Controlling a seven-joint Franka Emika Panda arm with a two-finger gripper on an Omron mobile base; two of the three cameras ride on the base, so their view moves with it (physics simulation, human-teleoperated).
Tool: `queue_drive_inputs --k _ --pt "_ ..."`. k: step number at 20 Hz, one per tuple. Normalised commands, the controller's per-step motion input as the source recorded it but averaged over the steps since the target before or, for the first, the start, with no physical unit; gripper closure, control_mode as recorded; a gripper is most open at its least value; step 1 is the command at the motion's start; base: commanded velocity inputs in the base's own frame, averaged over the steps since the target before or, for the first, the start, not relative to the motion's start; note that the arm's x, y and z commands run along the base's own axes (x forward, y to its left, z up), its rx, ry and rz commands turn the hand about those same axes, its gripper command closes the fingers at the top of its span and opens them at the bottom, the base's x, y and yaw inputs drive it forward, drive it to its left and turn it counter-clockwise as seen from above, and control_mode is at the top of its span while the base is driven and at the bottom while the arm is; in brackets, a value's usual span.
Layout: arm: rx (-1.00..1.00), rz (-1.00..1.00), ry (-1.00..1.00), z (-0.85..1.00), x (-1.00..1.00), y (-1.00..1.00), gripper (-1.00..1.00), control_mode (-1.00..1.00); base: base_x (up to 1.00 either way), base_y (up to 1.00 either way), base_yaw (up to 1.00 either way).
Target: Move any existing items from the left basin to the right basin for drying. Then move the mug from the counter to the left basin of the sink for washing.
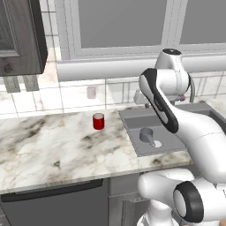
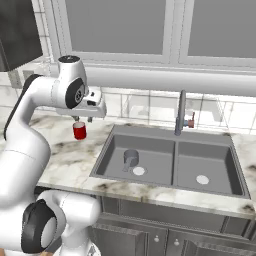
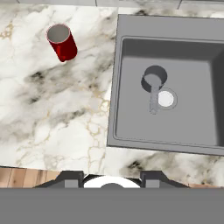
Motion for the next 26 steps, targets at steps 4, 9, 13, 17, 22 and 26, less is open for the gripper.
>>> queue_drive_inputs --k 4,9,13,17,22,26 --pt "0.0 0.0 0.0 -0.08 0.0 -0.01 -1.0 -1.0 0.0 0.0 0.0" --pt "0.0 0.0 0.0 -0.11 -0.11 -0.12 -1.0 -1.0 0.0 0.0 0.0" --pt "0.02 -0.01 0.0 -0.19 -0.22 -0.16 -1.0 -1.0 0.0 0.0 0.0" --pt "0.04 0.0 0.0 -0.28 -0.33 -0.35 -1.0 -1.0 0.0 0.0 0.0" --pt "0.02 0.0 0.0 -0.36 -0.27 -0.46 -1.0 -1.0 0.0 0.0 0.0" --pt "-0.04 0.0 0.07 -0.42 -0.02 -0.25 -1.0 -1.0 0.0 0.0 0.0"
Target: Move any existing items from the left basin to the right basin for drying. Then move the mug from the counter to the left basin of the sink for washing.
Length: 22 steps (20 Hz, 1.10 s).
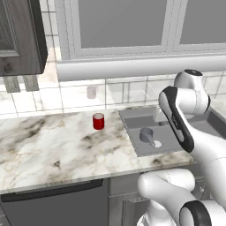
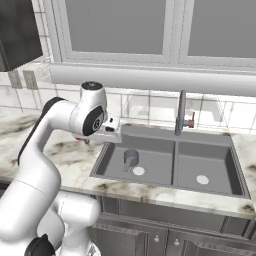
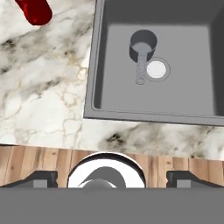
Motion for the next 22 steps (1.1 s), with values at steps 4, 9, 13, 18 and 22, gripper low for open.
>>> queue_drive_inputs --k 4,9,13,18,22 --pt "-0.07 0.0 0.04 -0.35 0.03 -0.23 -1.0 -1.0 0.0 0.0 0.0" --pt "-0.05 0.0 0.02 -0.28 0.14 -0.24 -1.0 -1.0 0.0 0.0 0.0" --pt "-0.01 0.0 0.0 -0.21 0.2 -0.21 -1.0 -1.0 0.0 0.0 0.0" --pt "0.0 0.0 0.01 -0.16 0.38 -0.09 -1.0 -1.0 0.0 0.0 0.0" --pt "0.0 0.0 0.07 -0.18 0.39 -0.01 -1.0 -1.0 0.0 0.0 0.0"
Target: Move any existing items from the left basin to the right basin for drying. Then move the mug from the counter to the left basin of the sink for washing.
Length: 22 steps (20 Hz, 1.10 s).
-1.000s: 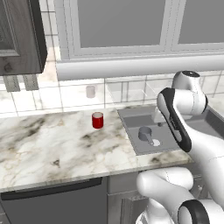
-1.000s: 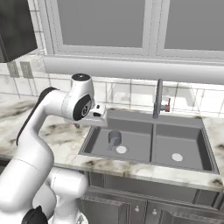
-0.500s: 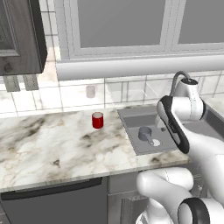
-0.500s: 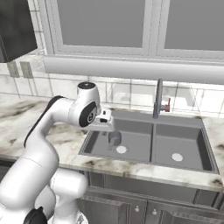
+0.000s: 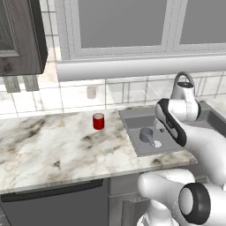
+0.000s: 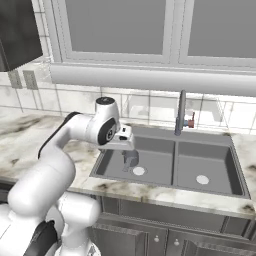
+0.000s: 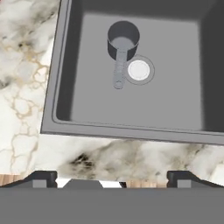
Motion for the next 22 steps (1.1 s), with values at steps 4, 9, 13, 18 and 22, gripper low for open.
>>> queue_drive_inputs --k 4,9,13,18,22 --pt "0.0 0.0 0.1 -0.2 0.38 0.0 -1.0 -1.0 0.0 0.0 0.0" --pt "0.0 0.0 0.13 -0.24 0.39 0.0 -1.0 -1.0 0.0 0.0 0.0" --pt "0.0 0.0 0.14 -0.26 0.41 0.0 -1.0 -1.0 0.0 0.0 0.0" --pt "0.0 0.0 0.13 -0.26 0.35 0.0 -1.0 -1.0 0.0 0.0 0.0" --pt "0.0 0.0 0.08 -0.3 0.22 -0.04 -1.0 -1.0 0.0 0.0 0.0"
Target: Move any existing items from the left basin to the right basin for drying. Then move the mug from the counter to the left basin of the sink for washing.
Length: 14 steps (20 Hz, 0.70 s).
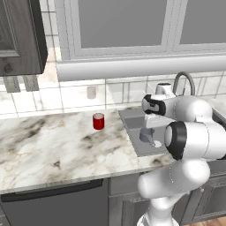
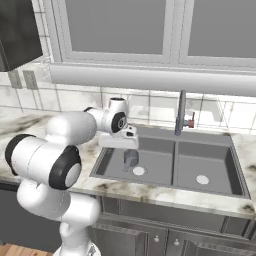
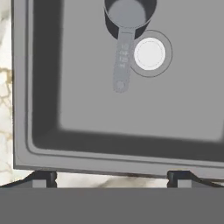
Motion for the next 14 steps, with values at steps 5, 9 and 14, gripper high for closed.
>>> queue_drive_inputs --k 5,9,14 --pt "0.01 0.11 0.01 -0.36 0.04 -0.1 -1.0 -1.0 0.0 0.0 0.0" --pt "0.01 0.14 0.0 -0.37 0.04 -0.05 -1.0 -1.0 0.0 0.0 0.0" --pt "0.0 0.04 0.01 -0.24 0.21 0.0 -1.0 -1.0 0.0 0.0 0.0"
